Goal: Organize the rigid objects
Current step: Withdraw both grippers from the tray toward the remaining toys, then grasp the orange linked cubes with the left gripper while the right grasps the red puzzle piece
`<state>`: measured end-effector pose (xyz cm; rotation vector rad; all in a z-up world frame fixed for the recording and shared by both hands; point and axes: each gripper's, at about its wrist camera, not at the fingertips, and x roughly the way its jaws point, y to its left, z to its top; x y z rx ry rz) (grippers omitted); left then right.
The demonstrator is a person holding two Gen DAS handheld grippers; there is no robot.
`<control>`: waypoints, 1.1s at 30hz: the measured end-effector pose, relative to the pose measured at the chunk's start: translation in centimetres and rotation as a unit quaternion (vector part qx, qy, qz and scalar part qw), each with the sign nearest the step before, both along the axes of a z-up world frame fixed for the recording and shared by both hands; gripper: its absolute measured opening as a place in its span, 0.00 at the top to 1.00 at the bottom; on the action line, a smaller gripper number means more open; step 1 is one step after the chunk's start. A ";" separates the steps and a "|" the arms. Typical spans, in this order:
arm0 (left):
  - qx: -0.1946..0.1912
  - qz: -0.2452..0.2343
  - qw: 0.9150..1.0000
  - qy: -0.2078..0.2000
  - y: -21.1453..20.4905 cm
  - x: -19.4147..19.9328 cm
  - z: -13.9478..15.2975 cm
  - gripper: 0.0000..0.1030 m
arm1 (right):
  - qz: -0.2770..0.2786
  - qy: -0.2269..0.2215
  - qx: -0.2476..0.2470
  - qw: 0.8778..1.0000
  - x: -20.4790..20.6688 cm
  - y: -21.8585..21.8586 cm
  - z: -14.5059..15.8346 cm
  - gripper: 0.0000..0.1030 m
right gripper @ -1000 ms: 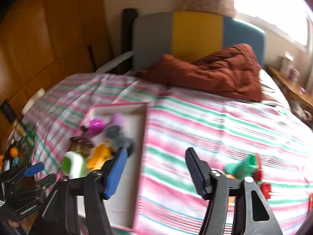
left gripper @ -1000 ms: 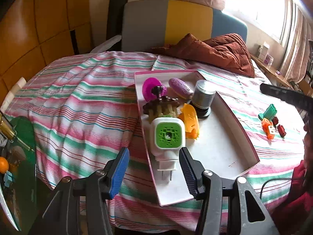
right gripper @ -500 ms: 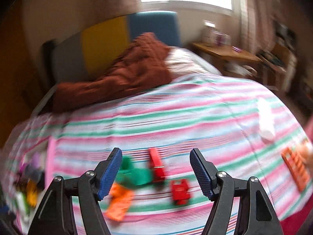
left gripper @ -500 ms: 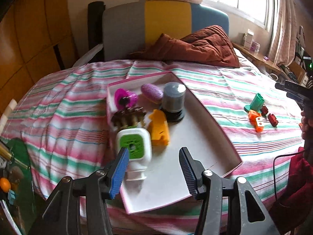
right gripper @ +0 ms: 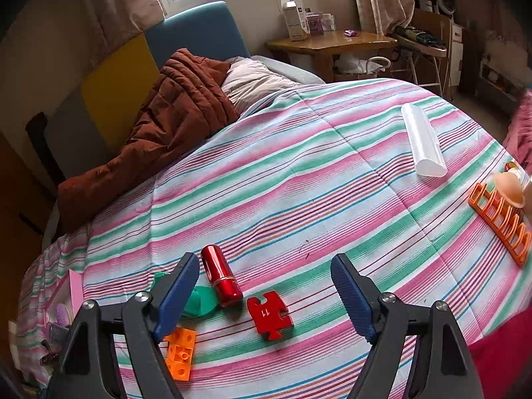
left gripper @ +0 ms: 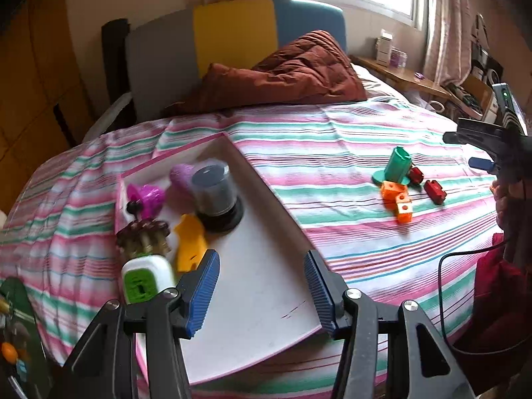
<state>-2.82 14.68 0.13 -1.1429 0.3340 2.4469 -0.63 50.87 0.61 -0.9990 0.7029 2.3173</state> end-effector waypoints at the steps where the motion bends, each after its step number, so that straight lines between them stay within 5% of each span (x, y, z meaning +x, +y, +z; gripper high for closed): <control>1: -0.001 -0.005 1.000 0.001 0.5 0.0 0.0 0.48 | -0.001 -0.003 -0.002 1.000 -0.1 0.0 -0.1 0.19; 33: -0.015 -0.094 0.995 -0.038 10.4 -1.4 -1.8 0.48 | -0.013 0.028 -0.068 0.997 0.6 1.5 -0.1 0.17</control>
